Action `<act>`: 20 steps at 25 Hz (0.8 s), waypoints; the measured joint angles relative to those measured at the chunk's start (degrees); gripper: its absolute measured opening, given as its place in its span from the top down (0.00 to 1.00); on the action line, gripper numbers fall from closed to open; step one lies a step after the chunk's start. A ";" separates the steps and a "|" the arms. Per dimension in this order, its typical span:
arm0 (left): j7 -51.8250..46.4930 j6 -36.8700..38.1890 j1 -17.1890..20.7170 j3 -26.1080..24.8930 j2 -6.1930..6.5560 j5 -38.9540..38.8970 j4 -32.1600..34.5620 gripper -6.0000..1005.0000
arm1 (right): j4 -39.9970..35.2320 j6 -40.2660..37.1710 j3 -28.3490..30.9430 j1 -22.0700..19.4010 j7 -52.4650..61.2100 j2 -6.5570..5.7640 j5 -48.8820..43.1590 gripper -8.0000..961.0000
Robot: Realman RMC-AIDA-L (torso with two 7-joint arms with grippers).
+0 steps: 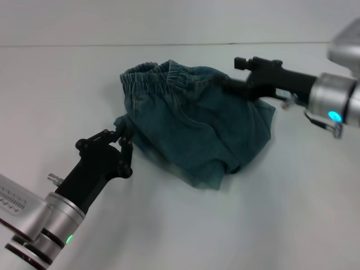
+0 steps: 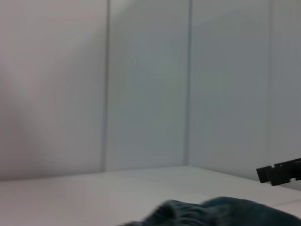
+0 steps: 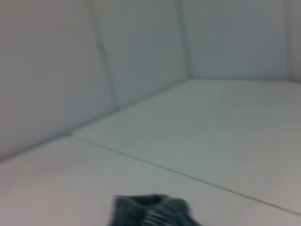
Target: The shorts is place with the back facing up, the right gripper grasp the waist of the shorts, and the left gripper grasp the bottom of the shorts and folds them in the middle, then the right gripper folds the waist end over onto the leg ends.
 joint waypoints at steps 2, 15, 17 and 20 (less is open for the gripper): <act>-5.24 0.16 -1.06 2.07 0.15 2.02 2.35 0.99 | -3.57 -6.31 0.38 -4.17 -1.56 -0.11 -0.16 0.21; -31.98 2.29 -5.31 19.06 0.06 6.84 19.19 0.55 | -12.89 -18.35 2.03 -18.23 -4.01 -0.04 -6.54 0.03; -34.30 2.97 -5.38 21.13 0.01 6.93 21.08 0.45 | -12.83 -18.38 2.07 -18.51 -4.09 0.03 -6.62 0.02; -36.23 4.09 -5.43 22.80 0.00 7.04 22.63 0.33 | -12.73 -18.35 1.88 -18.56 -4.12 0.08 -6.62 0.02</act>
